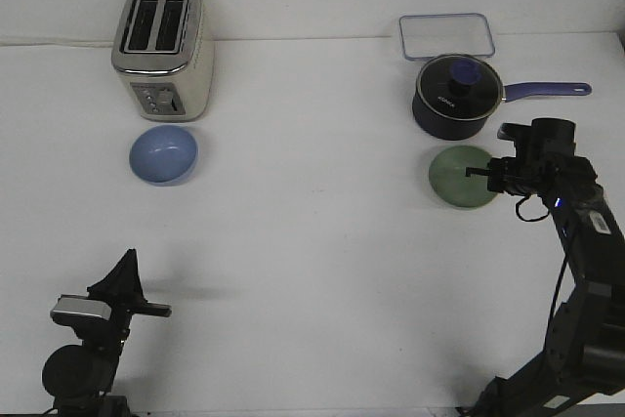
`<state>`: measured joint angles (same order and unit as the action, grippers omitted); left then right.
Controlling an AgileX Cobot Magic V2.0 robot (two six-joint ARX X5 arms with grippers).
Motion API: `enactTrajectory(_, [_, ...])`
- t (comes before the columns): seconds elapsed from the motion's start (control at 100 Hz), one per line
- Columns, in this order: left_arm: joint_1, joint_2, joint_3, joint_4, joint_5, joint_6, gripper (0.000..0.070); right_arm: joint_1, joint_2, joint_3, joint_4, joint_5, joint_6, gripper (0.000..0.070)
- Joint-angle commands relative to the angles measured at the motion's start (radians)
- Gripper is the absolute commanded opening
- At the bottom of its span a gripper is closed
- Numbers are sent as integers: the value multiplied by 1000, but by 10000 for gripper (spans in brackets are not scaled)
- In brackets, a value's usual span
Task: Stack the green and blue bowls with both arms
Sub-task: 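Grasp the green bowl rim and carry it toward the table center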
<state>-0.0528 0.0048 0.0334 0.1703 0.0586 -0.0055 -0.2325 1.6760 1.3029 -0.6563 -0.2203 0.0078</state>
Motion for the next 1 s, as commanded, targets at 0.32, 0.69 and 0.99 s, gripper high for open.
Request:
enactTrajectory(0.32, [0, -2, -19, 11, 2, 13, 12, 247, -238, 23, -150, -90, 43, 0])
enactTrajectory(0.69, [0, -2, -19, 11, 2, 13, 12, 642, -227, -77, -63, -12, 128, 0])
enactTrajectory(0.99, [0, -2, -19, 11, 2, 13, 12, 818, -119, -116, -8, -7, 161, 0])
